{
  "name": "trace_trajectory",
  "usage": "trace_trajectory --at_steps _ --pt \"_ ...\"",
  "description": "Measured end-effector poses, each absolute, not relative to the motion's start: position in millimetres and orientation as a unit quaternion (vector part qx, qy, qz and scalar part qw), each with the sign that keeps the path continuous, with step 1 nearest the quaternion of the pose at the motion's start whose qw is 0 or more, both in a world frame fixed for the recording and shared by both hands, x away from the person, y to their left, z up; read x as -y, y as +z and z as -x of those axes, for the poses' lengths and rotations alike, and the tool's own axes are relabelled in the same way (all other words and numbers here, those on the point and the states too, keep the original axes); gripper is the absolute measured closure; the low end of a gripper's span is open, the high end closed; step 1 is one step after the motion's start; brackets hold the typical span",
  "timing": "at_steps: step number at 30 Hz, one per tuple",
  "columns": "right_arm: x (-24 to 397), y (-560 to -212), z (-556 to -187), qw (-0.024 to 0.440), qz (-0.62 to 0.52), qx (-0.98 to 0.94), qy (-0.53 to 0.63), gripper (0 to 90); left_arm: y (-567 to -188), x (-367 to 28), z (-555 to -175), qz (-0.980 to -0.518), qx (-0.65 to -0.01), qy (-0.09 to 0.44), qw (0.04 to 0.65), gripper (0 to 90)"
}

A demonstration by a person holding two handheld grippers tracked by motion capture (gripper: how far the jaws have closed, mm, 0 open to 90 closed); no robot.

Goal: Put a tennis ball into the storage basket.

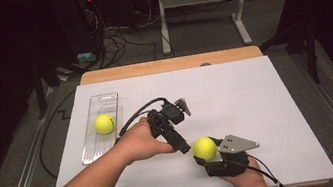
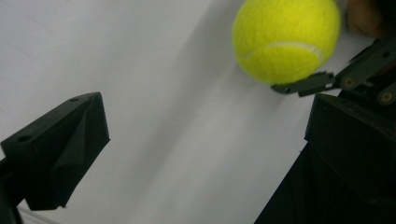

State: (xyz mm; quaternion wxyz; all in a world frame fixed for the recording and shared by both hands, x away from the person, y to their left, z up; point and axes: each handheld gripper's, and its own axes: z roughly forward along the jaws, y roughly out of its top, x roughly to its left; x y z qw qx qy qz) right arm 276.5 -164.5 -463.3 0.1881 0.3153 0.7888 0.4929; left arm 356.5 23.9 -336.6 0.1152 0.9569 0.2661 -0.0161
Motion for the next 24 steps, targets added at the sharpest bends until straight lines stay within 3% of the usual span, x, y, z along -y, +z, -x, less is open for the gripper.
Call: trace_trajectory --at_steps 16,24 --pt "149.1 -457.7 -272.2 0.183 -0.293 -0.782 0.519 26.8 -358.9 13.1 -354.3 -0.962 -0.246 -0.061 0.102 3.1" --pt "149.4 -456.1 -271.8 0.183 -0.290 -0.780 0.524 26.7 -368.8 17.6 -355.4 -0.961 -0.235 -0.103 0.107 17.5"
